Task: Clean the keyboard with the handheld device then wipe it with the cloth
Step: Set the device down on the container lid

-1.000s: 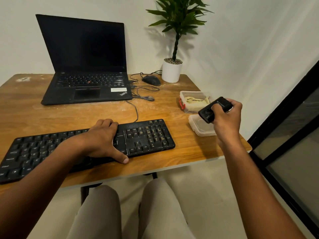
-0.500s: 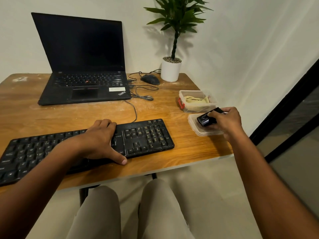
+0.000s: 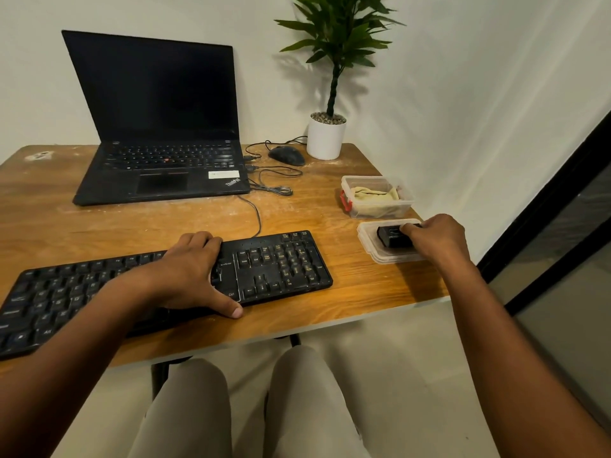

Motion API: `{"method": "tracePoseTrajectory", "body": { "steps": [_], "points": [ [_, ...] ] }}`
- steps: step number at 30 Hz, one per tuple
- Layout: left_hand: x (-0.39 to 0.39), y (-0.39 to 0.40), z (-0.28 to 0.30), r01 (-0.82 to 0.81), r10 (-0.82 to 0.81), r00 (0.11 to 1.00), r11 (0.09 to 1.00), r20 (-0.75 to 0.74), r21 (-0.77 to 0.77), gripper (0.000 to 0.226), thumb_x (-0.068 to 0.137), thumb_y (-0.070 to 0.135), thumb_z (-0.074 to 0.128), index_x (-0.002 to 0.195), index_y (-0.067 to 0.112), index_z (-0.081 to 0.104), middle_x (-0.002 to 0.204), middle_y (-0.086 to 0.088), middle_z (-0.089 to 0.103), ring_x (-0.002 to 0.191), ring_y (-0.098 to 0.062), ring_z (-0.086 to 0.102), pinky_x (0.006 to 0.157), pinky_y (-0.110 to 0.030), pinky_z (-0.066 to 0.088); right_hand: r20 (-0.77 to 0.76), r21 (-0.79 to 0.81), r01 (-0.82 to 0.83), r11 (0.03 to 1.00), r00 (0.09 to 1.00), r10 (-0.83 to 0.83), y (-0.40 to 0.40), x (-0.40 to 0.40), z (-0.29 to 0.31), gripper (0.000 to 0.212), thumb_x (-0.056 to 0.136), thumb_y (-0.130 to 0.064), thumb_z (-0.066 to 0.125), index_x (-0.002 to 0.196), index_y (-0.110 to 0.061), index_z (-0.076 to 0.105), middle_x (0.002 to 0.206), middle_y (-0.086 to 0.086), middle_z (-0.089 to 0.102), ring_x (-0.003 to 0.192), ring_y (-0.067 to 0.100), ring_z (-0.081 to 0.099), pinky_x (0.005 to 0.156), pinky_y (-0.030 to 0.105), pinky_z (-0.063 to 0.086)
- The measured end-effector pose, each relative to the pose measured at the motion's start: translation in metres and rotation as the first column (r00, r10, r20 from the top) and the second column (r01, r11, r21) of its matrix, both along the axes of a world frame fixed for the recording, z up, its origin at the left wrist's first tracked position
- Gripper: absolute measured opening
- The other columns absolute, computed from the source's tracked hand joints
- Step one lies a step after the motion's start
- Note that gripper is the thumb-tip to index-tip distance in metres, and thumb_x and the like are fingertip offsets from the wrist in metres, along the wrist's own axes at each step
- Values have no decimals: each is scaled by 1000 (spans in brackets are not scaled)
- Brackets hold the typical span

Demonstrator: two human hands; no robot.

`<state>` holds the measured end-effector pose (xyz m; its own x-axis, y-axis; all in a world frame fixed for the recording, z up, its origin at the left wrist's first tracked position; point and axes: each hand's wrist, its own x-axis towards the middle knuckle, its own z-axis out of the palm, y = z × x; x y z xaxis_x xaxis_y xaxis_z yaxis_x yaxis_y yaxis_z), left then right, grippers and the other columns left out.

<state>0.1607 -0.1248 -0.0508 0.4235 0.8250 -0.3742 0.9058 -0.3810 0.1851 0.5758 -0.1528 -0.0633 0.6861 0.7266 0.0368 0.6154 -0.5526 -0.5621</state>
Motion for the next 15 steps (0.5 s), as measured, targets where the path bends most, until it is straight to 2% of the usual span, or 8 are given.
{"method": "tracePoseTrajectory", "body": {
  "steps": [1,3,5,7,10,15],
  "points": [
    [0,0,0,-2,2,1000,1000,2,0,157,35,92,59,161,16,5,161,-1,12,149,-22,11,122,-39,22,29,-7,-6,1000,1000,7,2,0,1,45,85,-50,72,92,-5,69,96,13,72,84,32,65,57,30,44],
    [-1,2,-1,-2,2,1000,1000,12,-7,160,32,95,57,161,16,5,161,0,12,149,-22,11,122,-40,23,82,17,-30,999,996,29,6,-3,6,46,86,-47,71,107,-7,67,110,12,70,102,35,64,78,39,54],
    [-2,3,-2,-2,2,1000,1000,22,-12,164,28,97,55,162,17,3,162,0,10,150,-22,10,123,-40,22,83,92,-97,991,993,89,15,-6,13,49,87,-42,73,123,-10,64,123,11,68,115,33,62,93,41,53],
    [-2,5,-3,-6,7,1000,1000,27,-18,168,25,98,53,162,17,1,164,0,7,151,-23,7,123,-39,19,51,164,-168,972,985,162,27,-9,22,53,86,-35,77,131,-11,62,131,9,66,117,28,62,92,34,50],
    [-1,6,-6,-8,8,1000,1000,23,-15,169,24,99,51,162,16,-1,164,0,4,151,-22,5,124,-38,16,71,193,-264,945,964,255,51,-7,29,51,86,-31,81,131,-12,64,130,7,67,115,23,63,89,26,43],
    [-3,13,-15,3,-3,1000,1000,-2,0,173,22,106,44,162,16,-7,165,0,-1,152,-23,1,124,-38,12,164,63,-391,918,912,377,98,11,31,45,85,-25,83,126,-13,70,121,5,71,106,18,63,90,24,41]
  ]
}}
